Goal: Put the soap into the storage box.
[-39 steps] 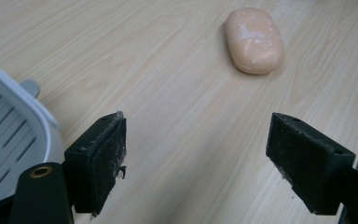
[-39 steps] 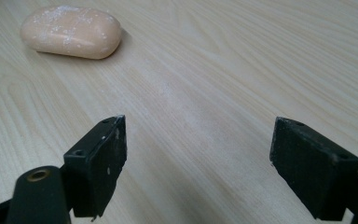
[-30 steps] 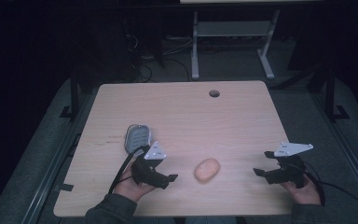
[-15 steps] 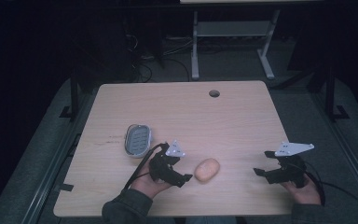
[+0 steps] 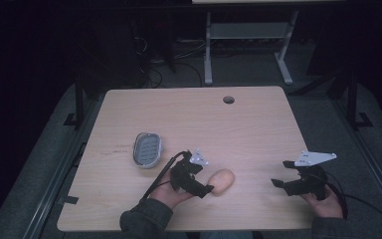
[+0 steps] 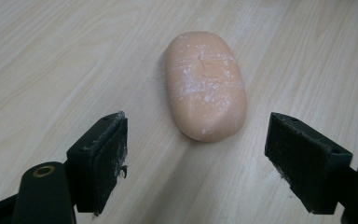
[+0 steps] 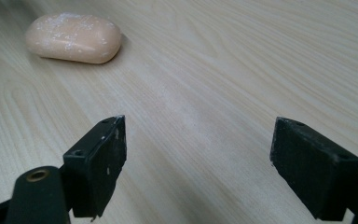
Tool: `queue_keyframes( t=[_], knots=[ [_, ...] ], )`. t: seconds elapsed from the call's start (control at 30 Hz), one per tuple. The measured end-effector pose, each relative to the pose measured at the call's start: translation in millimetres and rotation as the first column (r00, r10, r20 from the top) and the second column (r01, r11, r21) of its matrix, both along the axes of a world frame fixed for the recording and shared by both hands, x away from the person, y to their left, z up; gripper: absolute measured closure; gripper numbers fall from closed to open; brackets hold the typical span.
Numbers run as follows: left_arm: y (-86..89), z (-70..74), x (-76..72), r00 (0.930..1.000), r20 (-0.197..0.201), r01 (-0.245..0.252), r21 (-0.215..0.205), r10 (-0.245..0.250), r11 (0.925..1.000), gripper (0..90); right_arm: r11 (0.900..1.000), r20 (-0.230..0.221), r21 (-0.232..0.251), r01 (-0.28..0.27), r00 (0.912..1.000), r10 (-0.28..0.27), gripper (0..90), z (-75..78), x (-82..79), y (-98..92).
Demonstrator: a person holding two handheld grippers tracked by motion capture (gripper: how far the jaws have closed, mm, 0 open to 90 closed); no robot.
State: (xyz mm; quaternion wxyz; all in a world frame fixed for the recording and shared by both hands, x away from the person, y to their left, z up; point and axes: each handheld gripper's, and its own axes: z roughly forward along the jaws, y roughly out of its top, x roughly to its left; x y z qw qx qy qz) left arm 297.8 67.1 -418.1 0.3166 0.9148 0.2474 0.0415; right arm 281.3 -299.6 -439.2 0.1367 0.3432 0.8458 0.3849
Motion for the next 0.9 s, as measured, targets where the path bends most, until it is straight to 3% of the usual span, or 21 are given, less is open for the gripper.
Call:
queue_keyframes(
  t=[0.43, 0.9],
  knots=[
    [-23.0, -2.2, 6.1, 0.9999, -0.011, 0.0, 0.026, 0.0, 0.9997, 21.2, 1.0, 0.006, 0.006, -0.004, 1.0, 0.003, 17.9, 1.9, -1.3, 0.9],
    [-45.1, -13.9, 13.4, 0.9987, -0.051, 0.005, 0.098, 0.0, 0.9952, 24.2, 1.0, 0.011, 0.012, -0.008, 0.9999, 0.008, 17.9, 2.6, -1.2, 0.9]
  ],
)
